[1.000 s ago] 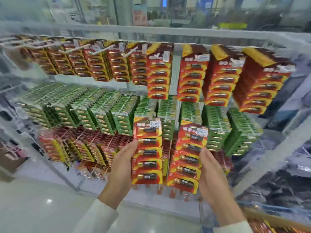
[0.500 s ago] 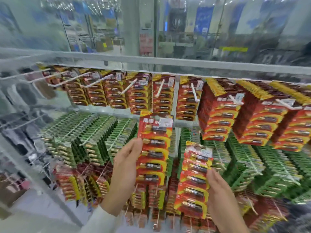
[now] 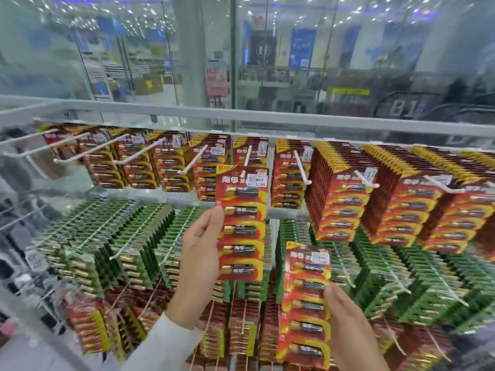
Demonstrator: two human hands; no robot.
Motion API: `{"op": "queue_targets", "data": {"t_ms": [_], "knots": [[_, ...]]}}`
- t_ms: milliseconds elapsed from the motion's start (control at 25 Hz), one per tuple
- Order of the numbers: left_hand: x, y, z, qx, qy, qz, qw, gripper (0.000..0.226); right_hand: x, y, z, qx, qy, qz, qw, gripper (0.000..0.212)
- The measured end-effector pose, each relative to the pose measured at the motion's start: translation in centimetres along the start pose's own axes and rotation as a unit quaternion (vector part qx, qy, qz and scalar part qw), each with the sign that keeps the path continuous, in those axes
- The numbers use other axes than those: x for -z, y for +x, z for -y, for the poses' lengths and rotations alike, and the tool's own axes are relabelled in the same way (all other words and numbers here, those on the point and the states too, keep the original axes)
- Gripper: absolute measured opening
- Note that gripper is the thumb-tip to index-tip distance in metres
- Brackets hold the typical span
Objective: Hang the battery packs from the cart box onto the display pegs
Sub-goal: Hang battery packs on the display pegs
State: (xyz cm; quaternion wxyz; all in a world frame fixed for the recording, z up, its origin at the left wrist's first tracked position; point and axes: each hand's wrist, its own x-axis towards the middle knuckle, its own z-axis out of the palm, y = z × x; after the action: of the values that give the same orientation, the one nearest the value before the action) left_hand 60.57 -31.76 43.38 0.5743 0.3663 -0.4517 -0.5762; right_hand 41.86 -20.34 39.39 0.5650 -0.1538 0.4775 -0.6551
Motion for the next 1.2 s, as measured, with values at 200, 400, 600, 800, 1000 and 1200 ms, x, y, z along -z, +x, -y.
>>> {"op": "queue_targets", "data": {"t_ms": [200,400,600,800,1000,1200], "knots": [[0.0,0.3,0.6,0.014,0.004,-0.017,1.000,0.034,-0.6,0.0,1.6,-0.001,-0.049,0.021,0.999,0.016],[-0.9,3.5,1.6,0.027,0.021,-0.019,0.999,0.037,-0.8,0.8,3.1,0.039,-0.085,0.032,0.995,0.035],[-2.4,9.3,2.9,0.008,0.072,-0.024,0.997,0.038,-2.8,1.3,5.4,0.151,-0.170,0.034,0.973,0.098],[-3.2,12.3,3.0,-0.010,0.093,-0.030,0.995,0.034,-4.4,1.5,6.2,0.178,-0.176,0.045,0.967,0.082],[-3.2,13.6,4.0,-0.022,0.107,-0.031,0.994,0.037,-4.8,2.8,5.7,0.169,-0.201,0.018,0.965,0.044],[-4.2,15.0,4.3,-0.003,0.097,-0.057,0.994,0.036,-7.4,8.3,6.0,0.198,-0.233,-0.034,0.952,0.035]]}}
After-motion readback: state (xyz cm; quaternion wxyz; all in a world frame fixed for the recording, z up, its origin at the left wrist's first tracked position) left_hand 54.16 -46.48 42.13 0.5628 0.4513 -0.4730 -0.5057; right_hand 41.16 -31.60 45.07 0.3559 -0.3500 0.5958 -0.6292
